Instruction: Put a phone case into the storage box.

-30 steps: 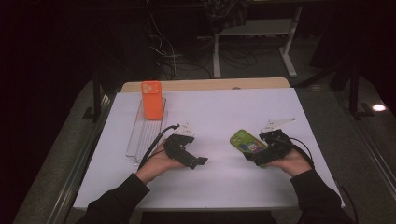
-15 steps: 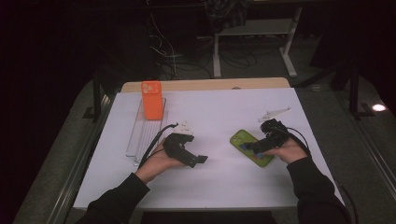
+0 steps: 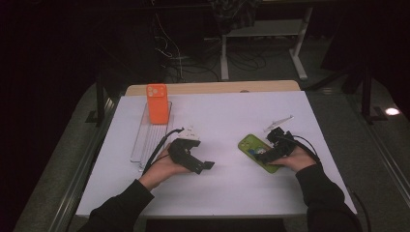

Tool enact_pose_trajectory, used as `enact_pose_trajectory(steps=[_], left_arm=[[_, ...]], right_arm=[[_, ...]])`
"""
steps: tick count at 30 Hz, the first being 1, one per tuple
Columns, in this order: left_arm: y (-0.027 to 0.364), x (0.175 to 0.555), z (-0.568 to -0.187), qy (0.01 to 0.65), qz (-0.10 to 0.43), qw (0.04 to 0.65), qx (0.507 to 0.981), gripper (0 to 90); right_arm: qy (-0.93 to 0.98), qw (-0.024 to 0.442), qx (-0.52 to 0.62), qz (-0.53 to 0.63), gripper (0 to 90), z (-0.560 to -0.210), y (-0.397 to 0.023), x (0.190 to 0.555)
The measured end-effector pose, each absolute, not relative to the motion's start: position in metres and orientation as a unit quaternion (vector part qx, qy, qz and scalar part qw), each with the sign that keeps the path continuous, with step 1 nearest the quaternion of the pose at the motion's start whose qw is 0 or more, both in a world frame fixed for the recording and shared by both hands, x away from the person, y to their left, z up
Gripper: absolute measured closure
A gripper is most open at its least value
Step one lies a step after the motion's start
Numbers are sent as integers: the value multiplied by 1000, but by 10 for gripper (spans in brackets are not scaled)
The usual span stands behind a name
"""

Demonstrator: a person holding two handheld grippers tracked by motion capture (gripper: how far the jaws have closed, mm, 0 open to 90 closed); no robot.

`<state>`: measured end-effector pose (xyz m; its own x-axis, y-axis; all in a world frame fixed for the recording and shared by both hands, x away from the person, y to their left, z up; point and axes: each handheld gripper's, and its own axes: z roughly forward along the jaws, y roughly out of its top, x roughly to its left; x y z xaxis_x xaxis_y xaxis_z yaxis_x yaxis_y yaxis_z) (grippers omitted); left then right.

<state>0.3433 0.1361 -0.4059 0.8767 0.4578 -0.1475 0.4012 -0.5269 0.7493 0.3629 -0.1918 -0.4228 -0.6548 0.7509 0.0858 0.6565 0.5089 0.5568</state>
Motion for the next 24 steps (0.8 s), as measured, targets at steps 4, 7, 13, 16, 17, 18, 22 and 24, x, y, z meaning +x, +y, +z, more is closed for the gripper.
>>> enact_pose_trajectory(steps=[4, 7, 13, 16, 17, 18, 22, 24], left_arm=[[136, 344, -406, 251, 32, 422, 871, 0], [136, 343, -406, 249, 32, 420, 872, 0], [136, 343, -407, 249, 34, 419, 872, 0], [136, 343, -407, 248, 32, 418, 873, 0], [136, 343, -407, 249, 31, 418, 873, 0], [135, 343, -407, 249, 31, 418, 873, 0], [135, 343, -407, 247, 31, 418, 874, 0], [135, 343, -407, 246, 32, 417, 875, 0]], right_arm=[[874, 85, 401, 263, 33, -428, -189, 360], [873, 83, 406, 258, 55, -430, -190, 359], [875, 75, 406, 253, 94, -434, -191, 357], [875, 79, 407, 250, 120, -436, -191, 357], [875, 80, 407, 250, 127, -437, -191, 357], [875, 80, 410, 246, 128, -438, -191, 357], [879, 85, 406, 238, 136, -439, -190, 356], [879, 90, 404, 235, 135, -440, -189, 355]])
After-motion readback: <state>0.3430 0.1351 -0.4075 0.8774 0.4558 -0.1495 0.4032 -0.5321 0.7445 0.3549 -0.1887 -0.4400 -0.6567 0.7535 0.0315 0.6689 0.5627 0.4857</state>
